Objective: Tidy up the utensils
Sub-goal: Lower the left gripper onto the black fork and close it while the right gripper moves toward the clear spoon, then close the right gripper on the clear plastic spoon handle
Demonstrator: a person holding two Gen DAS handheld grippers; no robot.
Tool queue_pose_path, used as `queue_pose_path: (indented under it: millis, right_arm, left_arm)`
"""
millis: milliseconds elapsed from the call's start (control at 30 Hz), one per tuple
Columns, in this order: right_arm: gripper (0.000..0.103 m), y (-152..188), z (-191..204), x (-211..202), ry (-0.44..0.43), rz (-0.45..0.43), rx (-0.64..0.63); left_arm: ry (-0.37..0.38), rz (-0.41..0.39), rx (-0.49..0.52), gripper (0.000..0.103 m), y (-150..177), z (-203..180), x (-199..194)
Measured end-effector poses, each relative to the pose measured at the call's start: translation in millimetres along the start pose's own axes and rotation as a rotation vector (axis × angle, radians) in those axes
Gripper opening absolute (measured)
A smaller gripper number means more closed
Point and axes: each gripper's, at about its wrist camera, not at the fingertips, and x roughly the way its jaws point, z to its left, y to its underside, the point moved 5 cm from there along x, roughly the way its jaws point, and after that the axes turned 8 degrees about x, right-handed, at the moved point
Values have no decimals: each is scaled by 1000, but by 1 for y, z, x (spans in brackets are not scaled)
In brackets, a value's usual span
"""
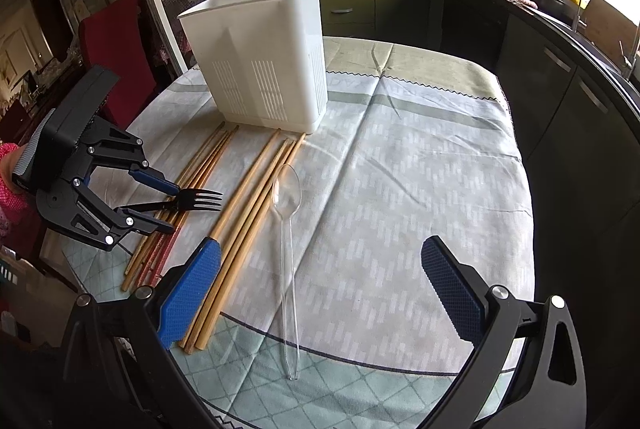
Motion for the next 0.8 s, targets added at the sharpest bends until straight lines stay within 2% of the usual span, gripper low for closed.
queue_pose_path:
  millis: [100,333,367,400,500,567,633,667,733,800]
  right_arm:
    - [99,-2,0,3,7,7,-2]
    - [99,-3,10,10,15,32,-46]
    - [99,-4,10,12,24,40,-56]
    - [99,-4,10,14,36,48,-66]
    - [99,-4,13,25,52,89,-118]
    - [99,-3,16,34,55,132,-156]
    - [99,-2,22,44,34,170,-195]
    - [98,-2,24,49,29,186,-210]
    - [89,-1,29,57,30,214,-239]
    - [76,0,33,66,39,242,-262]
  left_arm:
    - [14,-2,13,23,-2,-6,-1]
    - [0,9,53,21,-2,-8,1]
    - [2,8,53,18,-2,-8,0]
    - [4,6,51,10,-2,-7,0]
    - [-20,0,52,9,0,-7,-2]
    - [-8,-16,36,9,2,-5,-5]
    - [-14,-37,26,9,3,-4,-9]
    - [-17,-46,23,9,3,-3,-11]
    - [-19,-56,26,9,4,-4,-14]
    - [-20,-58,30,9,7,-5,-16]
